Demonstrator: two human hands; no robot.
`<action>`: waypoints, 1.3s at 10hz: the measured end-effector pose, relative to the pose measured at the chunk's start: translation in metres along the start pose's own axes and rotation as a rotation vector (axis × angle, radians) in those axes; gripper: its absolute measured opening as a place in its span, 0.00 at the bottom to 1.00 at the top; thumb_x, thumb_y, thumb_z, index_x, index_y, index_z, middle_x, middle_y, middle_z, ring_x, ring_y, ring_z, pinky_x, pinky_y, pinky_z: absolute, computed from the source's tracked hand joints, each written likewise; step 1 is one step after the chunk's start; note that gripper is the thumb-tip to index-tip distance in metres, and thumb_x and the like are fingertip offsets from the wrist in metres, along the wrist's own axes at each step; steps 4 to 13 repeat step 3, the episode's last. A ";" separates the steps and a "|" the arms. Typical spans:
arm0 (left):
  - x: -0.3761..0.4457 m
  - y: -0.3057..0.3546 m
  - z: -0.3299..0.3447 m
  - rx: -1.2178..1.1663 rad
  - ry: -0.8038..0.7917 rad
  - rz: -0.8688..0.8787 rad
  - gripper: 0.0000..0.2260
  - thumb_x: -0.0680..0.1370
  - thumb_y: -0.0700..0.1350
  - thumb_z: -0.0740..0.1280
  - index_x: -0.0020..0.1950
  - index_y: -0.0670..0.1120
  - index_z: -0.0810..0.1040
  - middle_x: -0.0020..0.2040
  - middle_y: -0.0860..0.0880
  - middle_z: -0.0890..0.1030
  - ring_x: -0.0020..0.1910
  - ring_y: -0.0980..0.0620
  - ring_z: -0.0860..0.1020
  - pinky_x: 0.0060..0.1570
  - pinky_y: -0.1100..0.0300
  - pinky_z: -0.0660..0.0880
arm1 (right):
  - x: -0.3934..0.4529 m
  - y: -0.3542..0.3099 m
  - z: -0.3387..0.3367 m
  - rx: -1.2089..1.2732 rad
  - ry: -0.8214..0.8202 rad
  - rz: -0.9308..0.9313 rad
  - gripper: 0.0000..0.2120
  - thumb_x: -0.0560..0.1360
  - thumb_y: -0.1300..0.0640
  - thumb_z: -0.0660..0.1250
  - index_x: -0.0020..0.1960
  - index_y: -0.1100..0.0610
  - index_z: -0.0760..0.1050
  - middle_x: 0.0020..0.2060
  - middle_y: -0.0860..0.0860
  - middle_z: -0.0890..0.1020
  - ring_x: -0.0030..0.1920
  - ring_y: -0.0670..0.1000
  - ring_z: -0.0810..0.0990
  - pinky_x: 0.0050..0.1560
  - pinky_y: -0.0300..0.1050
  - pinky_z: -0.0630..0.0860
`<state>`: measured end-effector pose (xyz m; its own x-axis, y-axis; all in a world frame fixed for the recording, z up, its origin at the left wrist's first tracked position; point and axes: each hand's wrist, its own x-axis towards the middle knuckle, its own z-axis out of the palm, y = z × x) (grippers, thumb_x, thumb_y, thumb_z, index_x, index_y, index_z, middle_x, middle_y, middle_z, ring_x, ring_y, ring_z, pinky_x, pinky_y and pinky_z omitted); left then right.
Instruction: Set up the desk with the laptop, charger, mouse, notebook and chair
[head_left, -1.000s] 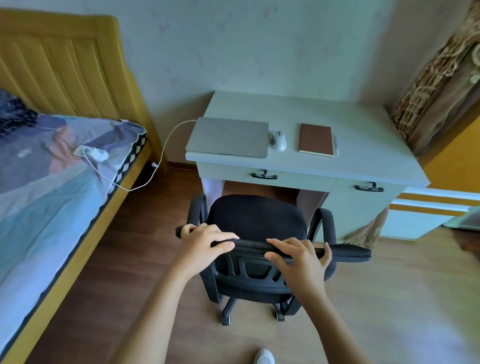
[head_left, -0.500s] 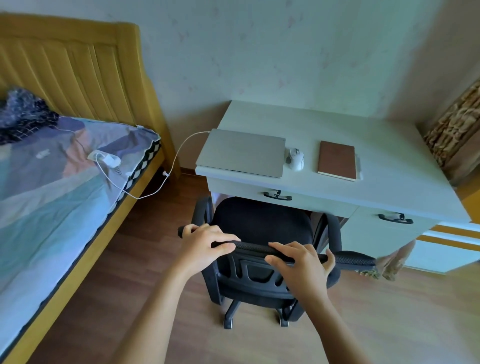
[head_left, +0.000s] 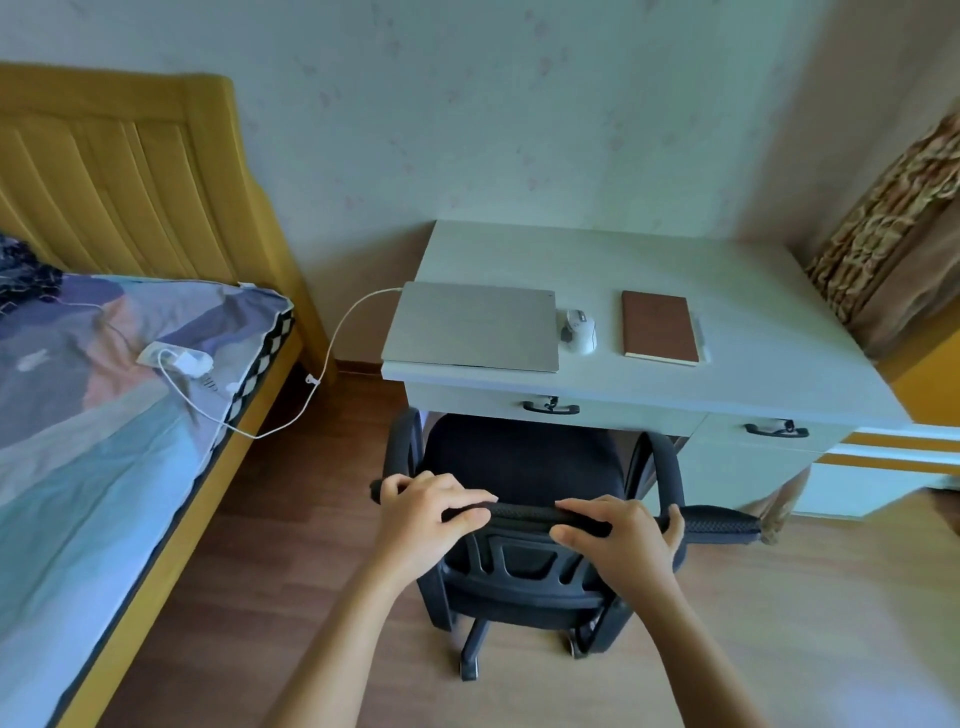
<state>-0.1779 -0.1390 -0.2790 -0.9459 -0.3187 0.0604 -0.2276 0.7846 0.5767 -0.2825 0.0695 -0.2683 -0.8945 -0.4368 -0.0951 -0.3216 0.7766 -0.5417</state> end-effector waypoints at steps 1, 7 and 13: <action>-0.001 0.003 -0.002 0.019 -0.012 -0.002 0.12 0.77 0.61 0.60 0.57 0.65 0.79 0.45 0.62 0.77 0.50 0.62 0.71 0.58 0.56 0.57 | -0.004 -0.004 -0.005 0.029 -0.001 0.046 0.11 0.69 0.37 0.68 0.51 0.35 0.77 0.40 0.36 0.79 0.52 0.40 0.72 0.71 0.58 0.36; 0.000 0.016 -0.011 -0.038 0.013 -0.051 0.09 0.76 0.57 0.67 0.55 0.60 0.80 0.48 0.63 0.81 0.53 0.63 0.77 0.61 0.56 0.66 | -0.005 -0.017 -0.019 0.267 0.020 0.058 0.09 0.69 0.42 0.71 0.48 0.41 0.80 0.41 0.36 0.81 0.48 0.39 0.79 0.66 0.55 0.68; 0.000 0.016 -0.011 -0.038 0.013 -0.051 0.09 0.76 0.57 0.67 0.55 0.60 0.80 0.48 0.63 0.81 0.53 0.63 0.77 0.61 0.56 0.66 | -0.005 -0.017 -0.019 0.267 0.020 0.058 0.09 0.69 0.42 0.71 0.48 0.41 0.80 0.41 0.36 0.81 0.48 0.39 0.79 0.66 0.55 0.68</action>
